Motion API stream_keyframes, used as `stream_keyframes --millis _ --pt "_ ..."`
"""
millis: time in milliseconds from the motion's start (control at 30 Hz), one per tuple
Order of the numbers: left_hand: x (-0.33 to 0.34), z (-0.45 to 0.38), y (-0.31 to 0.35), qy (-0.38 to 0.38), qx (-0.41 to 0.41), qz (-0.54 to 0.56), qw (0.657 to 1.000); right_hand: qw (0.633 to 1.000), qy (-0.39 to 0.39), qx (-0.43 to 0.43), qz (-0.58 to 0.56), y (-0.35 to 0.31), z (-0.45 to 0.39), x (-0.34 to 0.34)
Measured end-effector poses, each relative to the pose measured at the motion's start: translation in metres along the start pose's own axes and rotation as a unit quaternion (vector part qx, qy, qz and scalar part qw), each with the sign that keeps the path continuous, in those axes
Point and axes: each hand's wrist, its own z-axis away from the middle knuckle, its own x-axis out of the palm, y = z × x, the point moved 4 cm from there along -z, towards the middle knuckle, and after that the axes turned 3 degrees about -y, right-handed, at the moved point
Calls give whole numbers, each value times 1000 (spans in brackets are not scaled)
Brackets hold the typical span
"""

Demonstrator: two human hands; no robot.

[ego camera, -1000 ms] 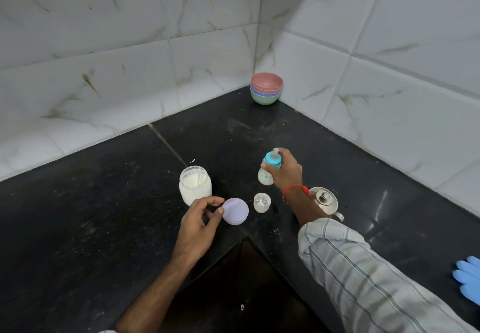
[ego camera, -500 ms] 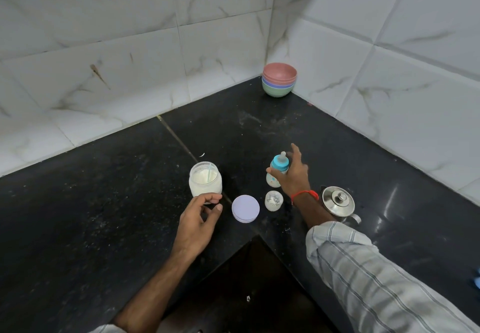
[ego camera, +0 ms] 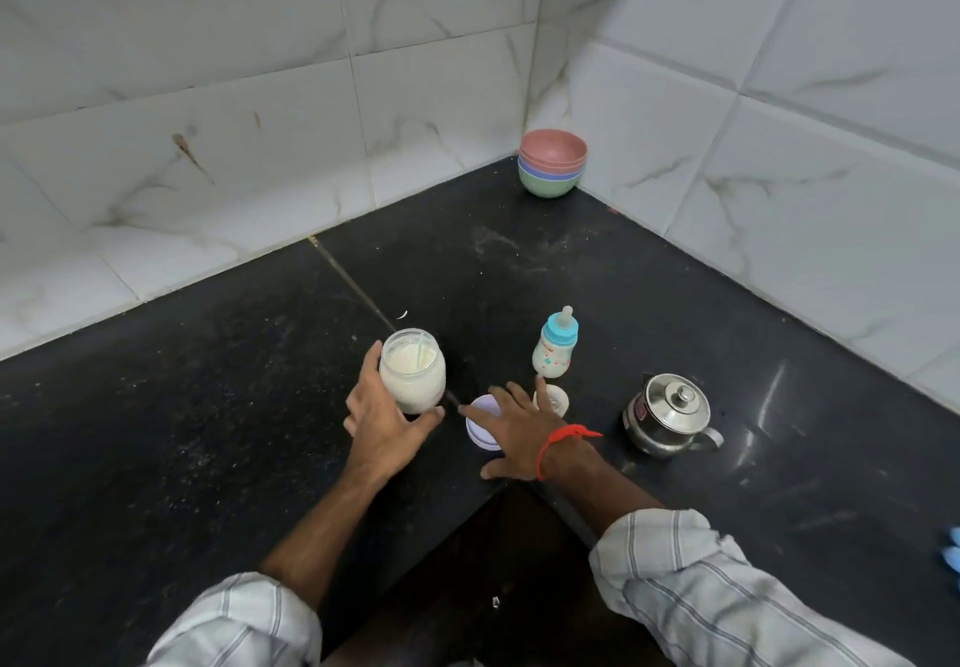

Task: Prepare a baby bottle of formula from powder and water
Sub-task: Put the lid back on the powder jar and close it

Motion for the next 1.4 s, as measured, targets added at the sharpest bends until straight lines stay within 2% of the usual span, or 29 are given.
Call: stream_keyframes --millis 67,200,300,367,467,533,567,600,700,833,1000,1200,1300,1400 --pt "1 -7 -1 -15 2 -9 1000 1000 17 4 -4 -3 0 -4" --pt "-2 -16 -1 11 -14 -14 1000 997 50 5 -65 -3 -2 -11" --pt "-5 -22 -1 23 -15 -45 999 974 126 2 -190 -1 4 -22" --pt "-5 -23 -3 15 -12 -46 999 916 209 4 -342 1 12 -37" --pt "-2 -18 -5 -6 -11 -12 1000 803 333 -13 -494 -2 18 -61" --pt "4 -11 -3 -38 -1 -10 999 741 359 -51 -566 -11 20 -74" --pt "7 -8 -2 -53 4 -12 998 733 363 -73 -571 -16 21 -80" --pt "10 -5 -1 -65 9 -15 998 739 368 -92 -556 -22 24 -84" --pt "16 2 0 -76 29 -20 996 810 364 -97 -448 -33 23 -82" --pt "18 6 -1 -87 25 -30 995 814 380 -57 -436 -34 19 -62" --pt "18 8 -2 -89 25 -36 995 832 361 -36 -420 -30 20 -49" --pt "19 6 -7 -100 18 -39 994 880 290 -49 -374 -32 14 -40" --pt "20 5 -7 -94 22 -43 994 900 278 -38 -334 -32 13 -32" --pt "20 6 -7 -90 30 -40 995 905 291 -30 -309 -36 15 -16"
